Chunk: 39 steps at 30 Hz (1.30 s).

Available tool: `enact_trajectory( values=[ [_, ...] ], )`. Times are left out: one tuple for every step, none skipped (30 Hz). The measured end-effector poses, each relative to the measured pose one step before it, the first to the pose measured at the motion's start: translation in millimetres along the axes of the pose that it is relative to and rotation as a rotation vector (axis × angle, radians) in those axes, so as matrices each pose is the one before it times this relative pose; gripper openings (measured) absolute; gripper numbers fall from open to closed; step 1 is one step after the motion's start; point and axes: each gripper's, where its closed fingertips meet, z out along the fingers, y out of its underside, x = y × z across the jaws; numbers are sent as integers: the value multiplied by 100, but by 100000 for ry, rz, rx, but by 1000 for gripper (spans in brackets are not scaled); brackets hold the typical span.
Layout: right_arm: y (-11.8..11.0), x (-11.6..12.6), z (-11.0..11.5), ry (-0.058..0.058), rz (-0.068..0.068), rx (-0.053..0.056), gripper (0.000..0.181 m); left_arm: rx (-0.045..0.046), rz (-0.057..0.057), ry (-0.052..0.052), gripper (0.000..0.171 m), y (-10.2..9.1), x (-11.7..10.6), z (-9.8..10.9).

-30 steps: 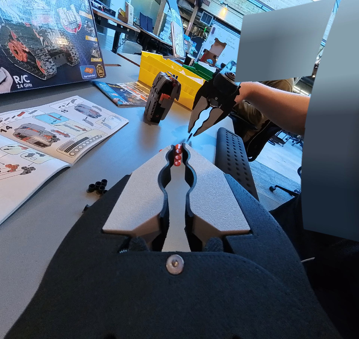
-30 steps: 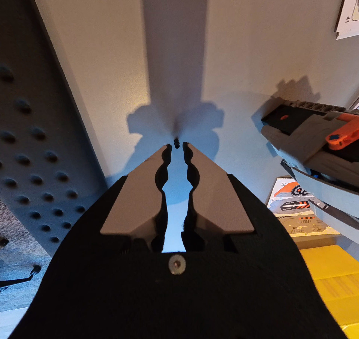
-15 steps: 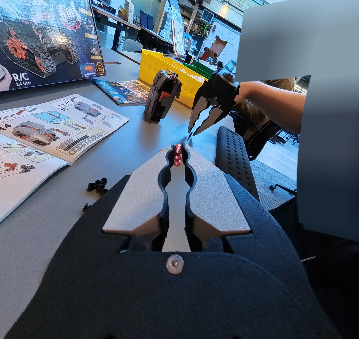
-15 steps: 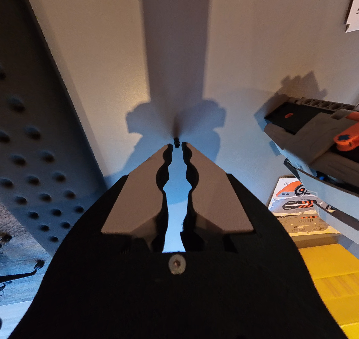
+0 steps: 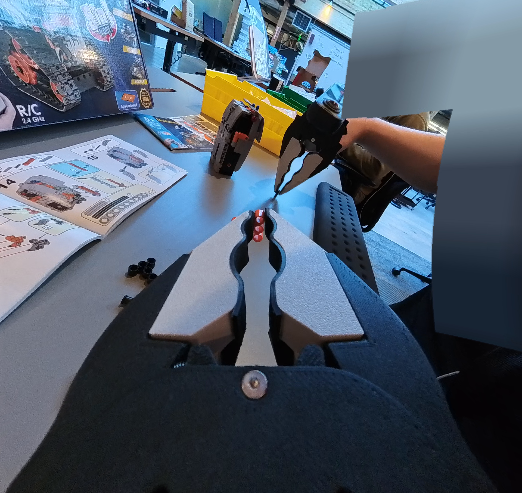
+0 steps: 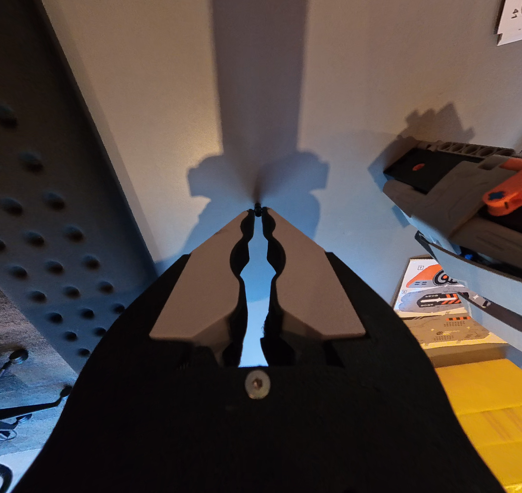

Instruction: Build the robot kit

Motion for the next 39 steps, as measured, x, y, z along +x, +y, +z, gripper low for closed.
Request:
enact_trajectory(
  values=[
    [61,83,-6,578,-21,-357,4,-48,17,-2,3,7,-1,-3],
    [-76,-56,-30,-368,66,585,4,-49,23,-74,3,16,-16,-3],
    [-92,-21,-68,-262,593,698,4,-64,-1,-95,3,18,-17,6],
    [-45,56,-78,140,601,391,4,-35,-2,-14,3,5,-2,-2],
    [-52,-46,-112,-425,474,550,4,1,-36,-1,3,-1,3,10],
    [-159,-40,-140,-366,638,1312,4,-11,6,-29,3,2,-5,-11],
    [-278,-6,-186,-119,805,2109,4,-59,1,-64,3,17,-13,-3],
    [-314,-114,-215,-946,1341,2449,4,-100,-16,-65,3,9,-16,3],
    [-462,116,-298,558,1633,3257,4,-82,-49,16,3,20,2,5],
    [-728,103,-390,506,1569,5337,3,-55,-43,50,3,16,7,7],
    [-829,-4,-446,-361,2407,6067,3,-74,-40,1,3,19,-1,-4],
    [-837,133,-445,303,3270,6195,3,-59,-97,-14,3,4,-4,-4],
    [-917,-84,-420,-994,3233,7024,3,-24,-69,84,3,4,16,-12],
    [-1016,37,-374,207,2648,7748,3,54,-88,252,3,-8,41,4],
    [-1117,-40,-303,96,2421,8563,3,199,-139,351,3,-45,66,2],
    [-1155,-284,-176,-1402,2757,8453,3,453,-139,539,3,-94,110,8],
    [-1213,-277,-59,-1156,2531,8389,3,820,75,885,3,-163,171,-9],
    [-1354,-311,59,-1243,2034,8961,3,1023,-62,1555,3,-241,265,3],
    [-1386,-449,220,-2315,1879,8819,3,1007,-1018,1945,3,-275,294,44],
    [-1331,-533,394,-2985,1764,8427,3,800,-1442,1827,3,-261,260,61],
    [-1199,-478,557,-2855,1430,7497,3,549,-847,1797,3,-248,283,63],
    [-1042,-485,678,-3202,950,6792,3,234,-70,1906,3,-225,334,63],
    [-969,-471,762,-3488,939,6526,3,103,-60,2006,3,-207,324,54],
    [-886,-444,833,-3700,1357,6227,3,699,-1236,1940,3,-297,256,38],
    [-830,-519,887,-4416,1639,6043,2,1182,-1226,1718,3,-336,181,18],
    [-635,-498,905,-4427,1391,4628,3,1210,-1077,1868,3,-315,205,0],
    [-430,-271,917,-2803,888,3523,3,1049,-1133,1272,3,-268,110,17],
    [-377,-335,873,-3164,834,3319,3,852,-1082,574,3,-187,0,32],
    [-298,-306,809,-3219,1627,3036,2,576,-1005,951,3,-108,53,61],
    [-56,-68,699,-1827,1367,1507,2,924,-1415,1953,3,-106,181,53],
    [17,-72,564,-1565,18,1271,2,953,-2078,1788,3,-114,112,26],
    [92,-78,396,-1431,245,1117,2,-393,-1439,251,3,43,-107,41],
    [197,-7,238,-693,1131,277,2,-307,-473,288,3,50,-66,64],
    [260,-84,119,-479,776,-57,2,-56,-1148,1408,3,24,81,79],
    [388,22,4,790,-168,-961,2,670,-2378,1743,3,-68,89,59],
    [357,54,-91,1389,-743,-662,2,951,-2600,1909,3,-80,79,49],
    [227,-43,-144,576,-3,125,2,684,-2230,1916,3,-17,71,57],
    [186,17,-119,586,632,178,2,438,-1931,1558,3,31,14,68],
    [96,137,-87,1310,227,256,2,183,-1680,991,3,75,-65,82]
  ],
)
